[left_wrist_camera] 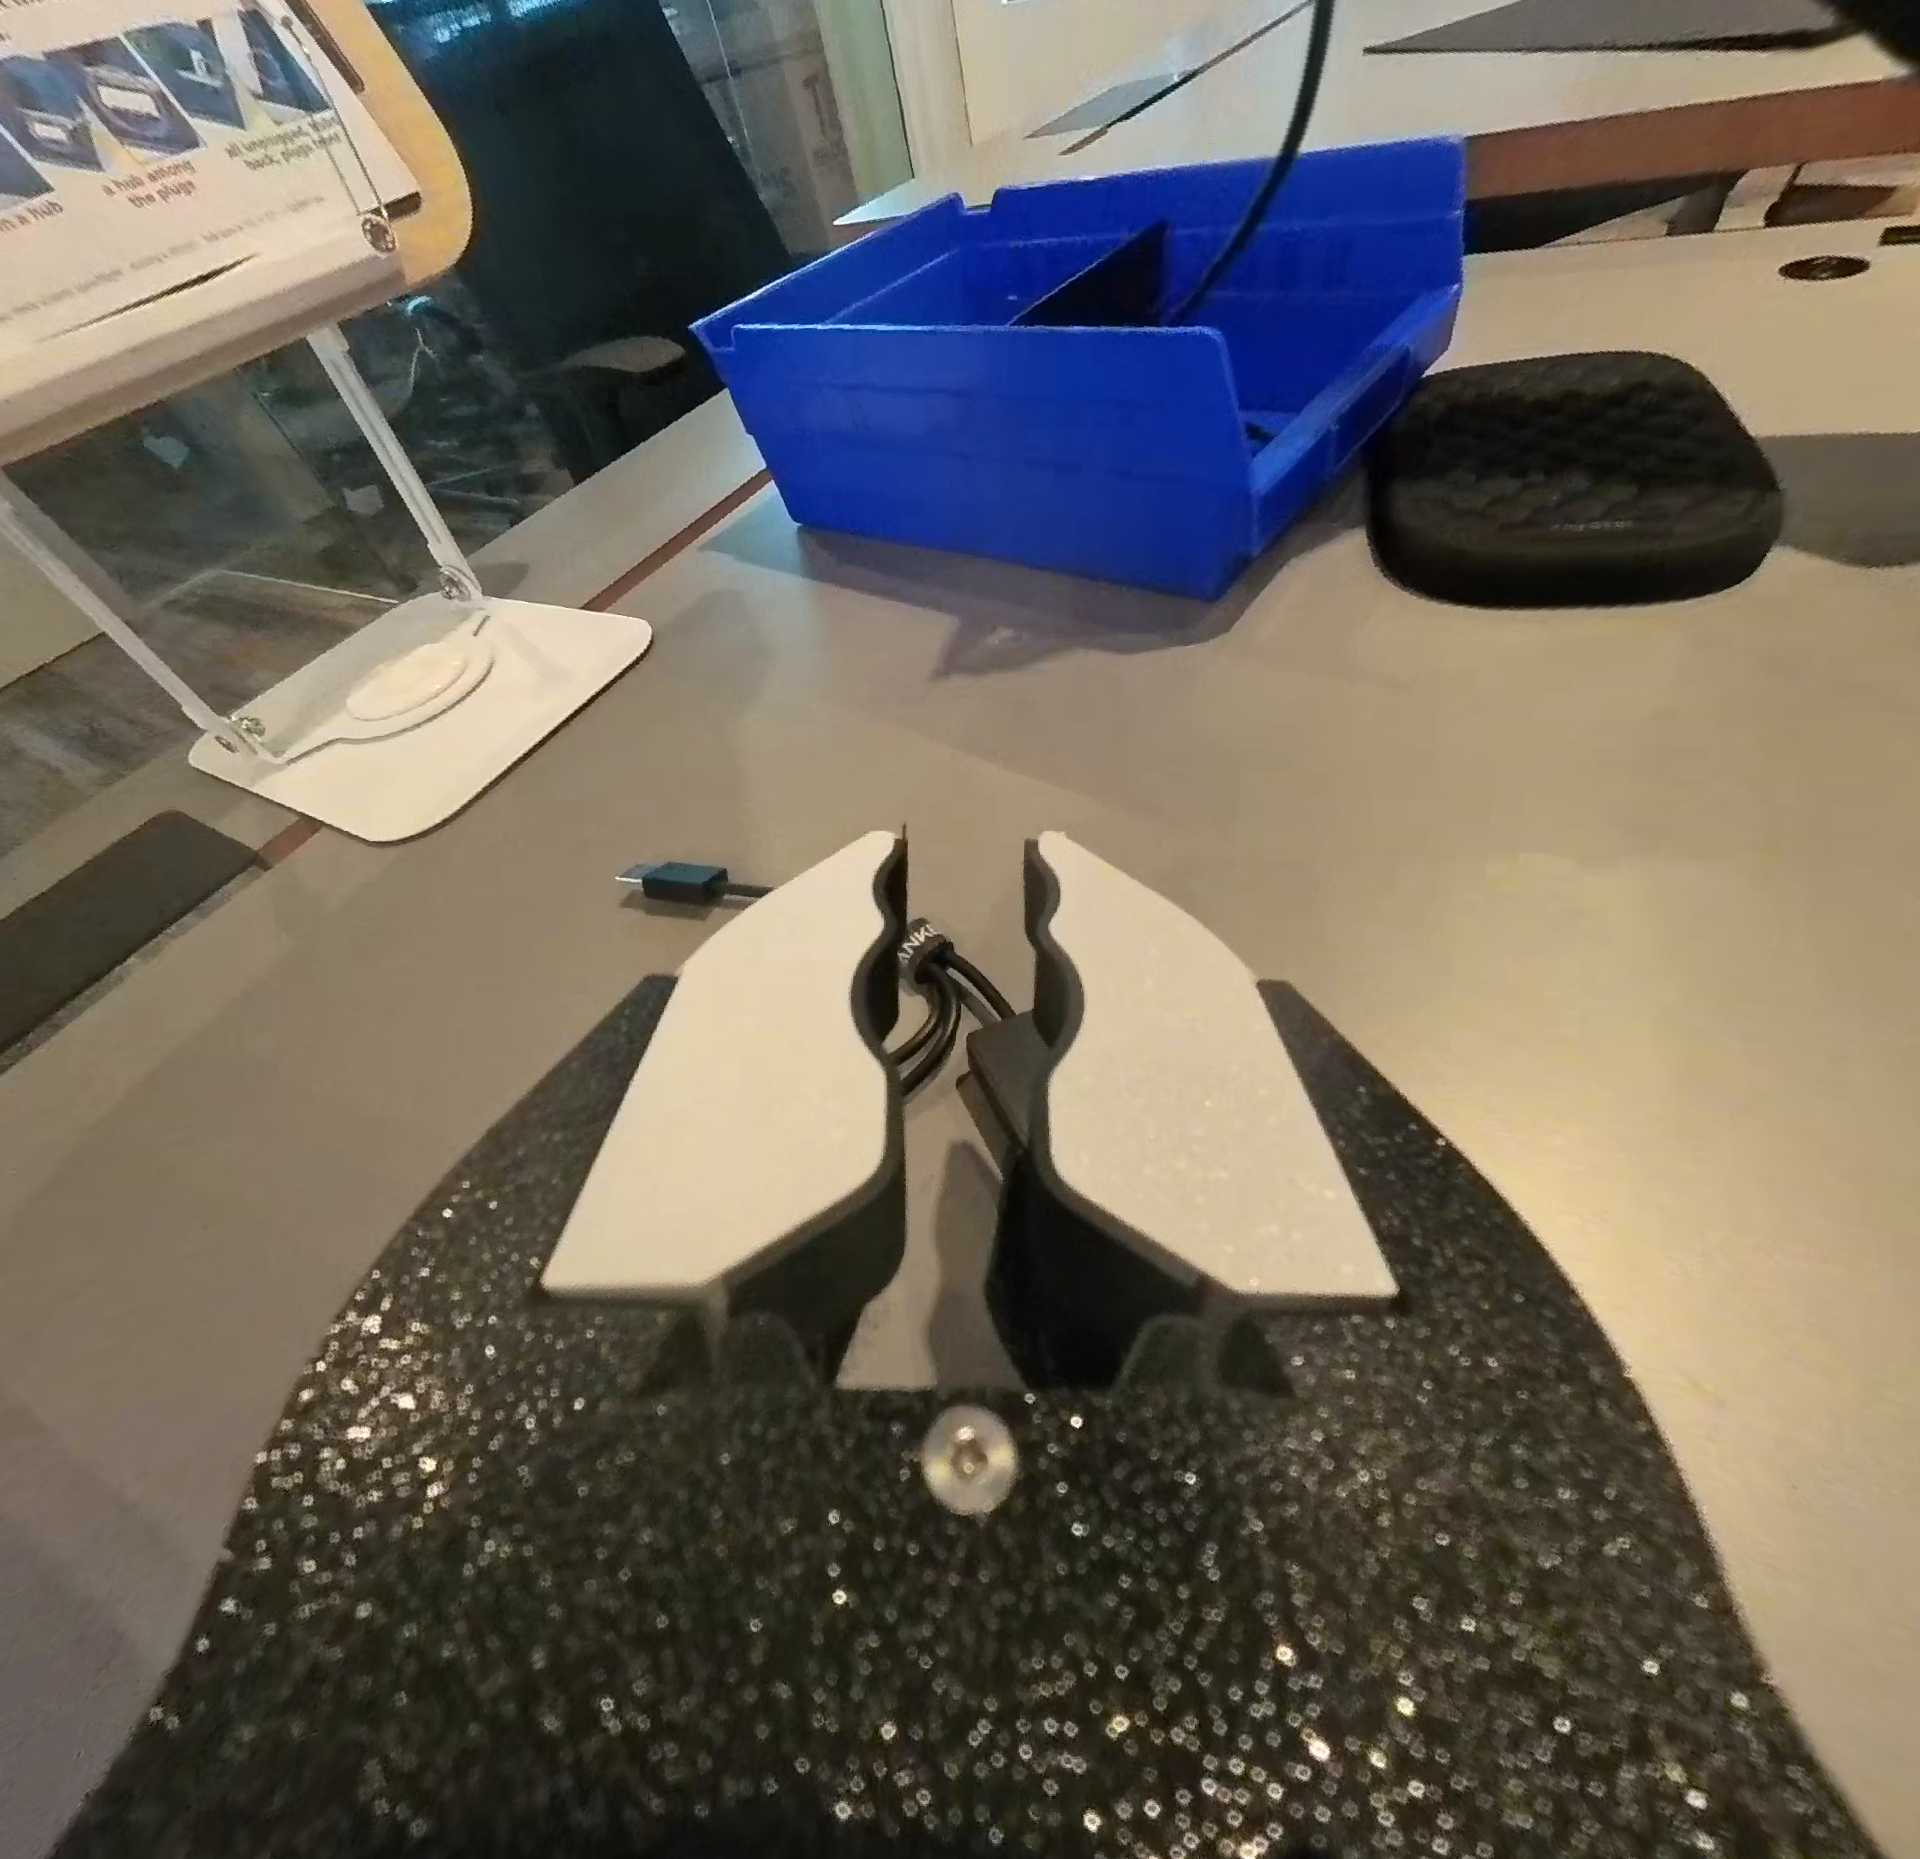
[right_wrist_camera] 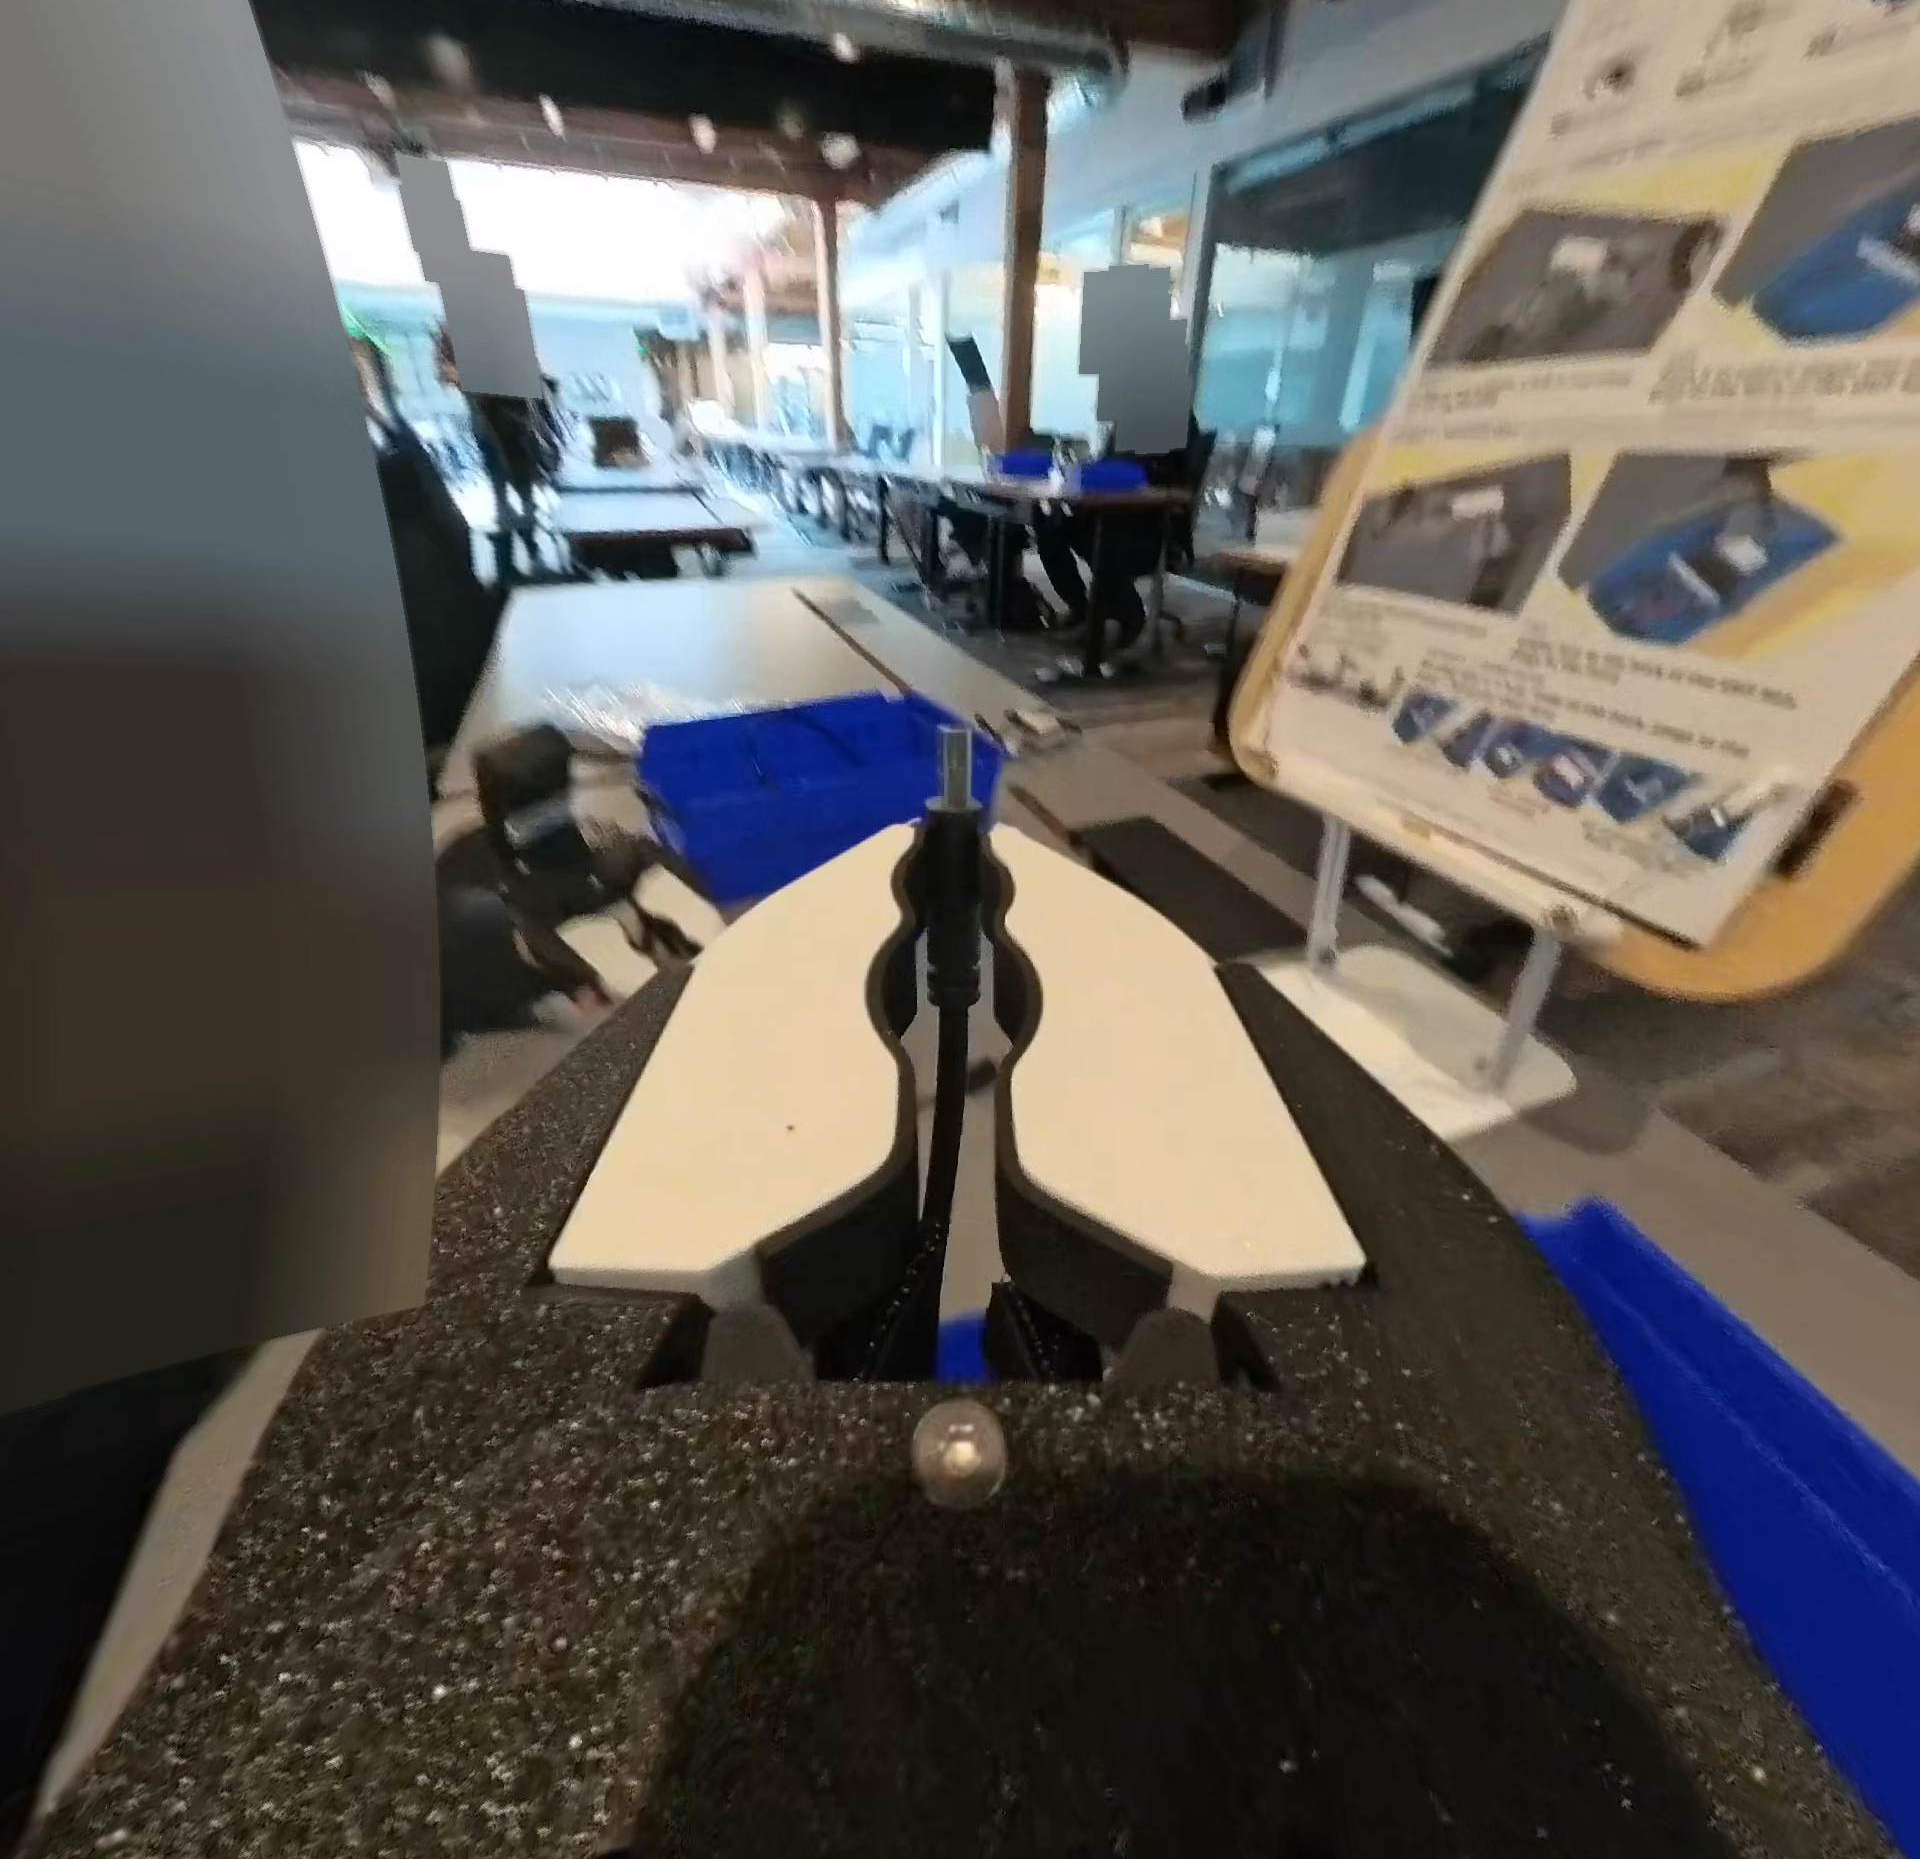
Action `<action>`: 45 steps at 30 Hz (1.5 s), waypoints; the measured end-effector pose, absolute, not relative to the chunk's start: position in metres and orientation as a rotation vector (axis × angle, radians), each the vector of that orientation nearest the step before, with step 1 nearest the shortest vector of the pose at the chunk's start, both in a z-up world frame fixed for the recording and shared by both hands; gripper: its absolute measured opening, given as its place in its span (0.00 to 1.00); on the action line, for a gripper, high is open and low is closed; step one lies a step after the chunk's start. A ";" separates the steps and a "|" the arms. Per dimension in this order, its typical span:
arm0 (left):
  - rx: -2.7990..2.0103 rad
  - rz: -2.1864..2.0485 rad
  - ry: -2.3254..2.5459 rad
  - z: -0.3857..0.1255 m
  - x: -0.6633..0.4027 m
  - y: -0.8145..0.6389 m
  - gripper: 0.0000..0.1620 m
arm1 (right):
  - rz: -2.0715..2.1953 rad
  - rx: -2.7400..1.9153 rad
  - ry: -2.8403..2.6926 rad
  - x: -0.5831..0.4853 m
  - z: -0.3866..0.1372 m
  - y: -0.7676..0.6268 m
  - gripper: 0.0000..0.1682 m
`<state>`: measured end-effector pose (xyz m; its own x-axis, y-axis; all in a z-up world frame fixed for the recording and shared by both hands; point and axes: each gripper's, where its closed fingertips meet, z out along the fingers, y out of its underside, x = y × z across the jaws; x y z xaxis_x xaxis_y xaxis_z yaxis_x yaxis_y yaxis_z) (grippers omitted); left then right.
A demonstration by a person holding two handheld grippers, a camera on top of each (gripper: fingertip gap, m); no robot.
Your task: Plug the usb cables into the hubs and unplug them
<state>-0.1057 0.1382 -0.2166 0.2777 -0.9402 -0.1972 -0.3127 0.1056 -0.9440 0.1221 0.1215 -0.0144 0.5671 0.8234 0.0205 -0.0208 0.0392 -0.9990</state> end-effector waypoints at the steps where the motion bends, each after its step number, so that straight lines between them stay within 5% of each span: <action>1: -1.430 -0.710 1.247 -0.216 -0.106 0.138 0.13 | 0.703 -1.442 -0.765 0.126 -0.032 0.127 0.05; 13: -1.440 -0.714 1.251 -0.219 -0.106 0.139 0.13 | 0.072 -2.283 -1.116 0.171 -0.215 0.147 0.06; 21: -1.446 -0.695 1.261 -0.222 -0.108 0.141 0.12 | -0.135 -2.593 -1.350 0.178 -0.283 0.146 0.05; 25: -1.450 -0.706 1.238 -0.219 -0.111 0.144 0.13 | -0.048 -2.633 -1.313 0.172 -0.289 0.142 0.09; 30: -1.449 -0.674 1.194 -0.212 -0.119 0.151 0.14 | -0.081 -2.606 -1.212 0.176 -0.269 0.148 0.29; 37: -1.461 -0.628 1.082 -0.200 -0.142 0.170 0.15 | -0.143 -2.280 -0.908 0.181 -0.158 0.146 0.36; 41: -1.504 -0.571 1.009 -0.202 -0.157 0.186 0.15 | -0.002 -2.017 -1.216 0.074 -0.135 0.121 0.45; 45: -1.510 -0.555 0.948 -0.200 -0.167 0.195 0.15 | 0.132 -1.832 -1.768 -0.048 -0.185 0.091 0.50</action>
<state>-0.1668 0.1954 -0.1999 0.5529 -0.8148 -0.1744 -0.2458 0.0405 -0.9685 -0.0477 0.0908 -0.1852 0.1150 0.9409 0.3187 0.8831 0.0501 -0.4665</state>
